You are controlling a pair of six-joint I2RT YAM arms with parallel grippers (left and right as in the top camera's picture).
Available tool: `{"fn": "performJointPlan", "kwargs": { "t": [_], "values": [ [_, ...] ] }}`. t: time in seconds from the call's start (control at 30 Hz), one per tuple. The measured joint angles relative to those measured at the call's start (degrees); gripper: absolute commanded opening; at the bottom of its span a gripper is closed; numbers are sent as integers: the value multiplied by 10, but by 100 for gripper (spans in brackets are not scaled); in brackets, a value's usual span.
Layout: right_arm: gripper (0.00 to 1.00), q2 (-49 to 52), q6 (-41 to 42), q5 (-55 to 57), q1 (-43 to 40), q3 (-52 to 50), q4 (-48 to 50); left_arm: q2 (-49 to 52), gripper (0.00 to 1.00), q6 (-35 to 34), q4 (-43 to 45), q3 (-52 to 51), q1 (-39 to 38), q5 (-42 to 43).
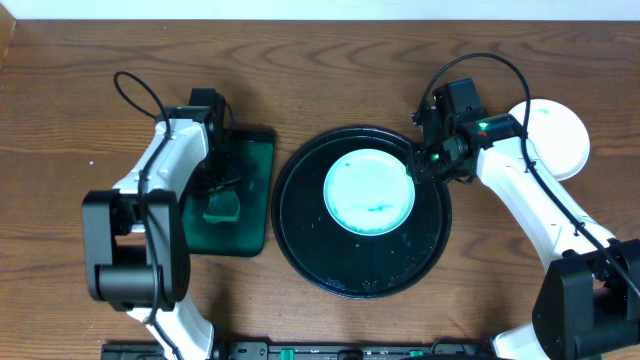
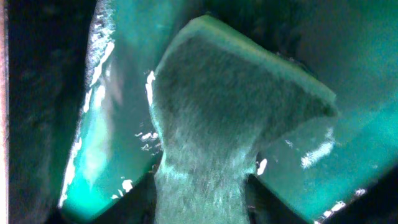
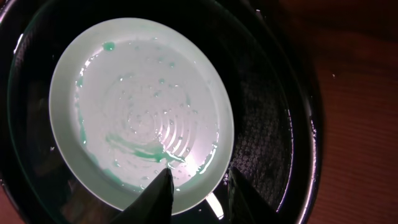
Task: Clean dirty plates on tray and stack at the side
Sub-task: 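Grasp the sponge in the green tray with the left gripper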
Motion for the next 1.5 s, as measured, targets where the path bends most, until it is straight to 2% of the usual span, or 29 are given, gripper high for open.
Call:
{"fn": "performJointPlan", "kwargs": {
  "t": [0.2,0.27,0.37,0.43,0.73,1.07,1.1,1.27,1.4,1.5],
  "values": [
    [28,0,3,3,0,0,-6,-19,51,1,0,-2,0,-17],
    [29,0,3,3,0,0,-10,-19,41,1,24,-14,0,-26],
    [30,0,9,6,0,0,-10,-14,9,4,56,-38,0,-29],
    [30,0,14,12,0,0,-9,-9,7,1,61,-42,-2,-28],
    [30,0,26,23,-5,0,8,-19,7,3,-4,-9,-1,-15],
    [34,0,10,28,-26,-2,27,-179,7,3,-30,28,-1,-12],
    [34,0,7,28,-26,-3,30,-184,10,3,-31,28,-1,-12],
    [37,0,-3,28,-25,-7,29,-171,39,2,-21,16,-1,-17],
    [38,0,-5,28,-25,-8,29,-134,45,1,24,-17,-1,-27],
    [38,0,-5,28,-25,-15,31,-88,45,1,40,-29,-1,-30]
  ]
}}
